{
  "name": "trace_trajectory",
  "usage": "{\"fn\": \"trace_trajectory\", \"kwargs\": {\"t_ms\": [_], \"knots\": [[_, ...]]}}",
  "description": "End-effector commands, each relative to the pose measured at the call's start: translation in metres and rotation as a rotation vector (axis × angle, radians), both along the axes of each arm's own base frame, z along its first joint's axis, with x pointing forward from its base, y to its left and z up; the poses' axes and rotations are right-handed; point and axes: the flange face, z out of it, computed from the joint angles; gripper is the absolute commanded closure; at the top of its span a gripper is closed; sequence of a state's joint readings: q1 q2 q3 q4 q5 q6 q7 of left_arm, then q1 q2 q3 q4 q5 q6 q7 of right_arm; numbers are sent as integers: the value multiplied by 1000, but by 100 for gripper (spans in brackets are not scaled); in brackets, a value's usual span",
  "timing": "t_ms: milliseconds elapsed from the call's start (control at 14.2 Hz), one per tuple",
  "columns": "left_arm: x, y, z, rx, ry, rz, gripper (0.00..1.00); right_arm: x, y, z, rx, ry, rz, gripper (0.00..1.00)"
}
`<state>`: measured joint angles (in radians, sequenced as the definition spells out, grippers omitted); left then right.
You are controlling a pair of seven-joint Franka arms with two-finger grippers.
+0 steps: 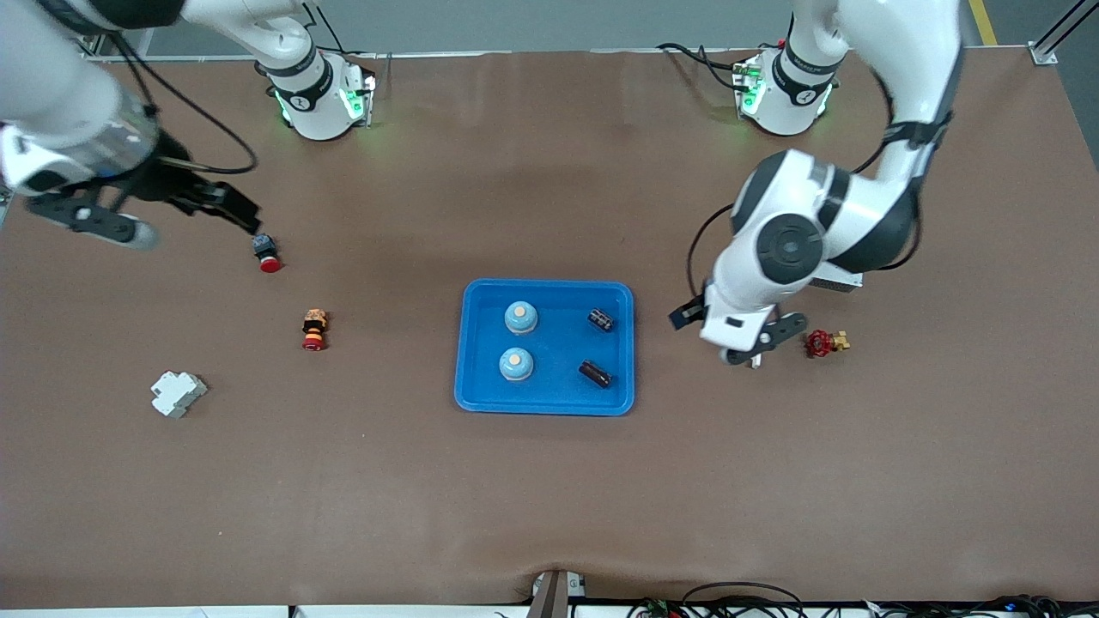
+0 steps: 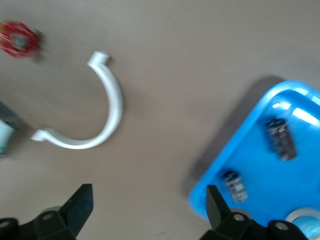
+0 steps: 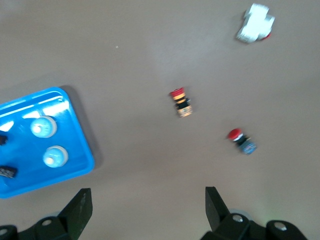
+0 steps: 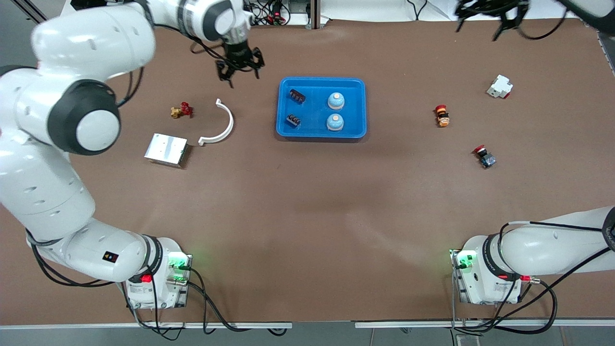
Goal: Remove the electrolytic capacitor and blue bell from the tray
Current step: 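Move the left gripper and the right gripper toward the blue tray, then grasp a brown capacitor with the left gripper while the right gripper grasps a bell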
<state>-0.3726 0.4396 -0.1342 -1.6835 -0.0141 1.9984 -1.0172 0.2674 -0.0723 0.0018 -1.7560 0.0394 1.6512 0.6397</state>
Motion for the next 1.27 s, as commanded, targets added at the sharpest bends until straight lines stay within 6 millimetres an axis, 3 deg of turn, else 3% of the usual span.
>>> {"fn": "trace_trajectory", "kwargs": {"t_ms": [0,141,353,494,776,917,988,1058,1129,1199], "knots": [[-4,-43,-33,-35,-50,130,11,-23,46,-26,33,-8,-100,0],[-10,-68,-57,-56,-82,223,15,-36,82,-54,67,-14,-145,0],[-25,-95,-93,-51,-75,283,19,-56,121,-83,78,-32,-176,0],[-30,-102,-109,-46,-73,304,28,-66,144,-109,85,-41,-207,0],[-45,-116,-136,-25,-52,344,33,-76,218,-182,80,-41,-252,0],[-48,-116,-145,-17,-44,342,37,-74,242,-211,76,-64,-287,0],[-48,-116,-147,-14,-41,343,43,-71,253,-225,57,-65,-297,0],[-48,-117,-148,-14,-43,341,63,-67,264,-237,46,-60,-311,0],[-51,-120,-150,-11,-44,324,91,-62,276,-254,29,-53,-312,0],[-55,-124,-152,-8,-42,316,100,-57,286,-269,14,-52,-318,0]]}}
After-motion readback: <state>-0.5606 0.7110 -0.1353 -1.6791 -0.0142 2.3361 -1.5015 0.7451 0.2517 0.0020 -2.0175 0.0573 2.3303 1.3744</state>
